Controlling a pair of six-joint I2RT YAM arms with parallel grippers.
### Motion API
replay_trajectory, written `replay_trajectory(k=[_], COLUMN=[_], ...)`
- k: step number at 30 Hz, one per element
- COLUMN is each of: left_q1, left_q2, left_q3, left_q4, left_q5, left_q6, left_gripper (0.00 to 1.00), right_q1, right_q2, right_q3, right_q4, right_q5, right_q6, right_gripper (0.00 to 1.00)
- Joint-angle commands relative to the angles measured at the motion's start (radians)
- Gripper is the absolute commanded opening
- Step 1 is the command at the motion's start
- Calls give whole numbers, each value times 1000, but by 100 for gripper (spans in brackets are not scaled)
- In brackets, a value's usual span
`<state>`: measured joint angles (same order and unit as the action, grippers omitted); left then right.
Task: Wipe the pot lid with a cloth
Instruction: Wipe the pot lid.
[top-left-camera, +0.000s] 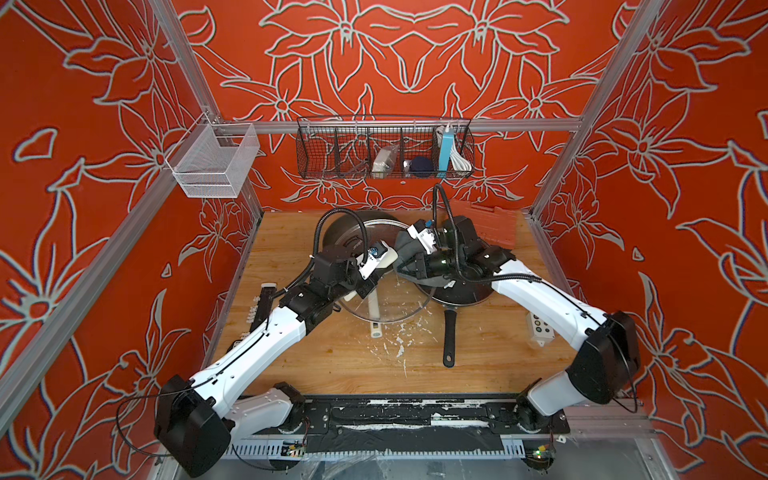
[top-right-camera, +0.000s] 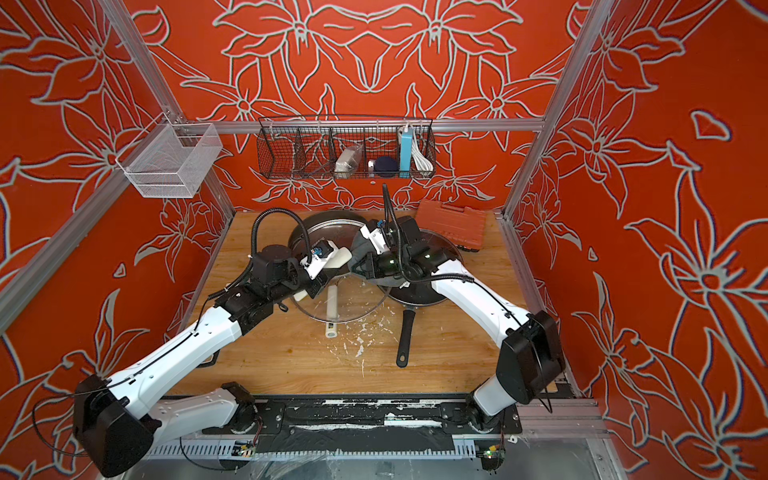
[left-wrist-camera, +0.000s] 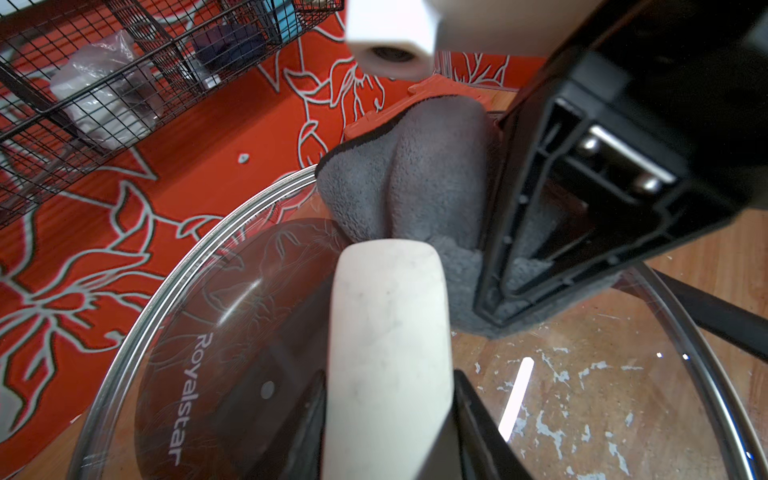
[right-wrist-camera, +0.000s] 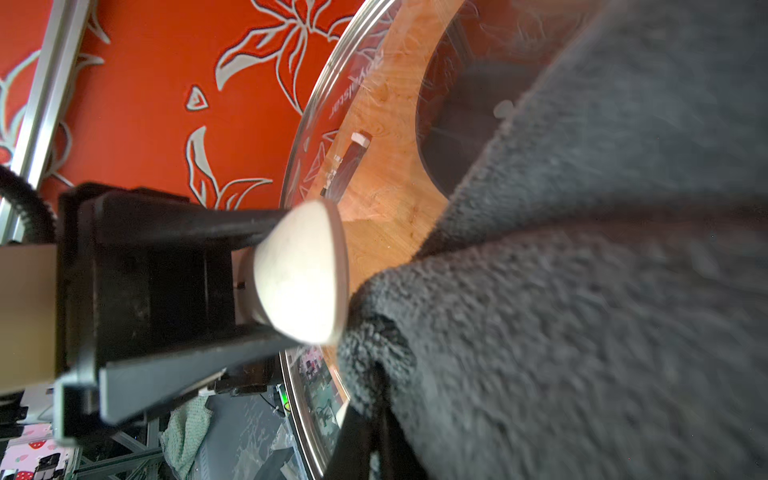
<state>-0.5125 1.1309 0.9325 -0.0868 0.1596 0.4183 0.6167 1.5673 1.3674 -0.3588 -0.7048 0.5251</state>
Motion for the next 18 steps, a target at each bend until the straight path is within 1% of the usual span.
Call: replay_trajectory(k=[1, 5, 10, 18], left_q1=[-15, -23, -29, -34], left_q2=[-61, -75, -88, -99], left_q3=[31, 26, 26, 25], left_q4=[282, 270, 263, 265], left_q5=[57, 63, 69, 73], left_q6=[-5, 5, 14, 14], left_gripper=[0, 0, 0, 0], right_q1=[3, 2, -5, -15], right_q2=[78, 161, 225, 347], right_q3=[91, 182, 269, 478], right_q4=[19, 22, 40, 13], right_q5=[32, 37, 25, 5], right_q6=[6, 15, 35, 58], right_gripper=[0, 0, 0, 0])
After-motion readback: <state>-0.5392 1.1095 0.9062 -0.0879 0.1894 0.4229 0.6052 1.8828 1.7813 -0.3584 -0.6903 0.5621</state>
